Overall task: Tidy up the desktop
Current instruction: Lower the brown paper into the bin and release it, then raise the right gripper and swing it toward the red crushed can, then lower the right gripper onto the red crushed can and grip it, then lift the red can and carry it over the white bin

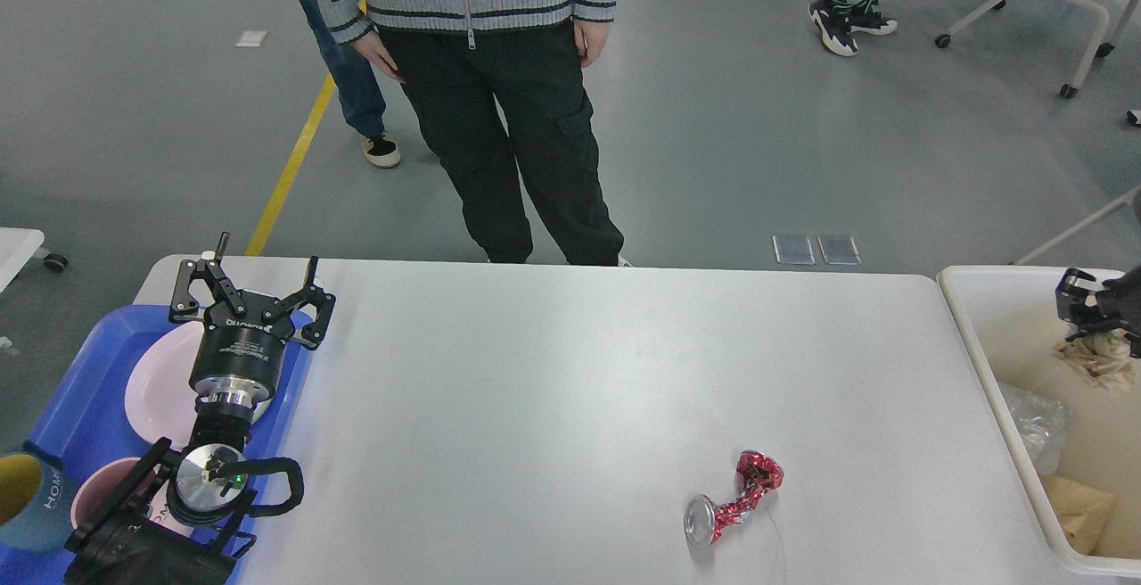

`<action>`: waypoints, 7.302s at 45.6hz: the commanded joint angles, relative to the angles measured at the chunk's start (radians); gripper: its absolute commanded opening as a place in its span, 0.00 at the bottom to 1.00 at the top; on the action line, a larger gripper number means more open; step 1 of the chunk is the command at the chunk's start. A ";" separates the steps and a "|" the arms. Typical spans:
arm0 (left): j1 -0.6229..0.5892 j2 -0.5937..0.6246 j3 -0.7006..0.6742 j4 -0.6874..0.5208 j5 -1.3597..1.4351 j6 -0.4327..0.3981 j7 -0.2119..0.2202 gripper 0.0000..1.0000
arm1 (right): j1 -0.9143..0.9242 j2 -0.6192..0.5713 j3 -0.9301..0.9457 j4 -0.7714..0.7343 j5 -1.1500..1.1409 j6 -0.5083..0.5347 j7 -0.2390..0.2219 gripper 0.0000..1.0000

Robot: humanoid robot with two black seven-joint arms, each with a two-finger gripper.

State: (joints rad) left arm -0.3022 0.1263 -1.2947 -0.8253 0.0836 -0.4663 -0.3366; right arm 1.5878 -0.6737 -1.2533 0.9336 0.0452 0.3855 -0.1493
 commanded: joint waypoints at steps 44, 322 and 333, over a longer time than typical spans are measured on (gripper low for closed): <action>0.000 0.000 0.000 0.000 -0.001 0.000 -0.001 0.96 | -0.996 0.302 0.354 -0.757 0.018 -0.500 -0.009 0.05; 0.000 0.000 0.000 0.000 0.001 0.000 0.001 0.96 | 0.585 0.398 0.112 0.649 0.292 0.177 -0.125 0.00; 0.000 0.001 0.000 0.000 0.001 0.000 0.001 0.96 | 0.865 0.344 0.084 0.697 0.289 0.429 -0.125 0.00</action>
State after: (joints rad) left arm -0.3022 0.1265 -1.2947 -0.8253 0.0838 -0.4663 -0.3360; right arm 2.3429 -0.3108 -1.1561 1.6055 0.3351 0.7084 -0.2735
